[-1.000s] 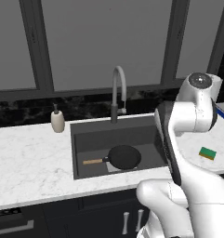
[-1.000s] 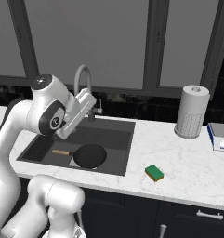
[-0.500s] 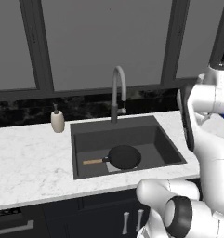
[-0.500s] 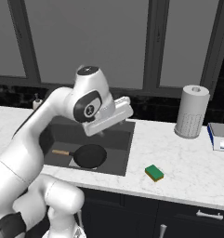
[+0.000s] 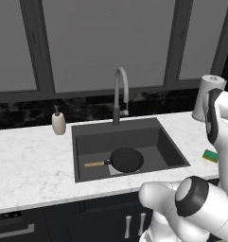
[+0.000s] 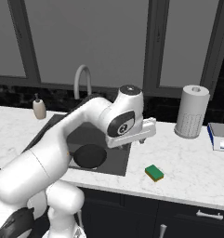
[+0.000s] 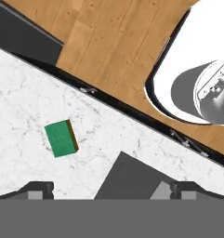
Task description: Pick the pan and sponge and place them into the sink. Then turn on the water.
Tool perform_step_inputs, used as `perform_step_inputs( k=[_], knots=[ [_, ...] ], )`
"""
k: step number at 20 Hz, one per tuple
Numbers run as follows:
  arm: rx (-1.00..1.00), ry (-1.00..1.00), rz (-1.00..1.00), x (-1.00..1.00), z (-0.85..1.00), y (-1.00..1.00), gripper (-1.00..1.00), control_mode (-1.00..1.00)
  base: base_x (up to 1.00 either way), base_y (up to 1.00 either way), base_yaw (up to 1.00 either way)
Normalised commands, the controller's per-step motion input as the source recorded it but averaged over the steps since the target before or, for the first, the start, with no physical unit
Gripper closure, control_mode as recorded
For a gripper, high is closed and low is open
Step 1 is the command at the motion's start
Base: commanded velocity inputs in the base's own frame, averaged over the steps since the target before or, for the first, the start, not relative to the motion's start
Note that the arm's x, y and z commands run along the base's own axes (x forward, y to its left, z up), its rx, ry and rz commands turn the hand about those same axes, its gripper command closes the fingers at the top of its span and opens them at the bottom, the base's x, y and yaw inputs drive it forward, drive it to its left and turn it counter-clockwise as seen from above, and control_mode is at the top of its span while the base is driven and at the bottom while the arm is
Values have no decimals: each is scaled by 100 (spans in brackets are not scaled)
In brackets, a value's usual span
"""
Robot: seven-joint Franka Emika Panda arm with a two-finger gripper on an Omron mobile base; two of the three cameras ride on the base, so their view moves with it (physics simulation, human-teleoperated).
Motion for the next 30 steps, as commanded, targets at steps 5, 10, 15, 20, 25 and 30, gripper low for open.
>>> perform_step_inputs(
  k=[5, 10, 15, 20, 25, 30],
  knots=[
    [8, 0, 12, 15, -53, -35, -100, -100, 0, 0, 0],
    [0, 0, 15, 21, -51, -35, -100, -100, 0, 0, 0],
    [0, 2, 9, 26, -51, -22, -100, -100, 0, 0, 0],
    [0, 7, 0, 15, -47, 0, -100, -100, 0, 0, 0],
    [0, 8, 0, 16, -45, 0, -100, -100, 0, 0, 0],
    [0, 4, 0, 21, -41, -3, -100, -100, 0, 0, 0]
  ],
)
